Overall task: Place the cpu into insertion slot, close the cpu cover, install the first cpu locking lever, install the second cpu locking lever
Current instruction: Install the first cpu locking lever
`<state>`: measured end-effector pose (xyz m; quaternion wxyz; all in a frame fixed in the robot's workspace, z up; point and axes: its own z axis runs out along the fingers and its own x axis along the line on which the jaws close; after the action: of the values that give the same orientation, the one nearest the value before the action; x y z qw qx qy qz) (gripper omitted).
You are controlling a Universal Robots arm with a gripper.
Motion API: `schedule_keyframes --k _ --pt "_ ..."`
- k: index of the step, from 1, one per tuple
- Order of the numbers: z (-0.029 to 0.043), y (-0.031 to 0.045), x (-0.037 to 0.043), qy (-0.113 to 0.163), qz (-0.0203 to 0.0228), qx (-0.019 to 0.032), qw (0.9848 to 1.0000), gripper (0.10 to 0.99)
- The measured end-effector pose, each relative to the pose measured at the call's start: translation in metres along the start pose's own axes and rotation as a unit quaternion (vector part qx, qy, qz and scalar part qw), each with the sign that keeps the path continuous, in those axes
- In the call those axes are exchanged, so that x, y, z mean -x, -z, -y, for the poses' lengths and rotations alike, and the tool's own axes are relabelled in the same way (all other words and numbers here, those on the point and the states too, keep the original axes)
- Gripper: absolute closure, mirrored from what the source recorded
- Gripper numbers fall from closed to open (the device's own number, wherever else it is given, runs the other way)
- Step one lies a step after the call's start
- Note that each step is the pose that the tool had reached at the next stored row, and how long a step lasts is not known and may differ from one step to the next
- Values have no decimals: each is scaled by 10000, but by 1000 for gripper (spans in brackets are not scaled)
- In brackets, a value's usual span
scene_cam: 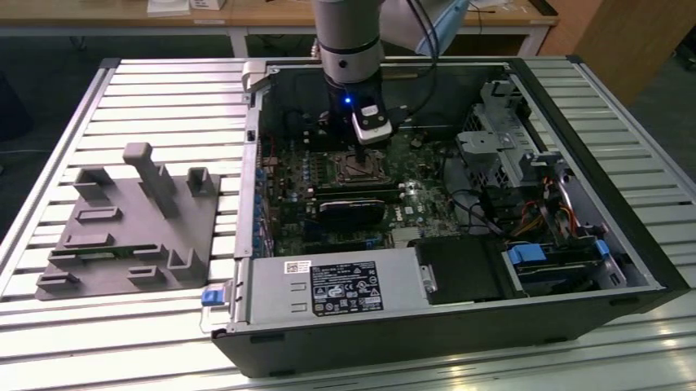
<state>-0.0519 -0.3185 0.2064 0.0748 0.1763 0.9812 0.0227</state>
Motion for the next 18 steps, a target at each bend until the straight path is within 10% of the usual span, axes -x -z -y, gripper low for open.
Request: schedule_keyframes --k 8,18 --pt "47 8 26 0 -19 -9 10000 980" --pt "31 224 56 1 -20 -3 10000 980"
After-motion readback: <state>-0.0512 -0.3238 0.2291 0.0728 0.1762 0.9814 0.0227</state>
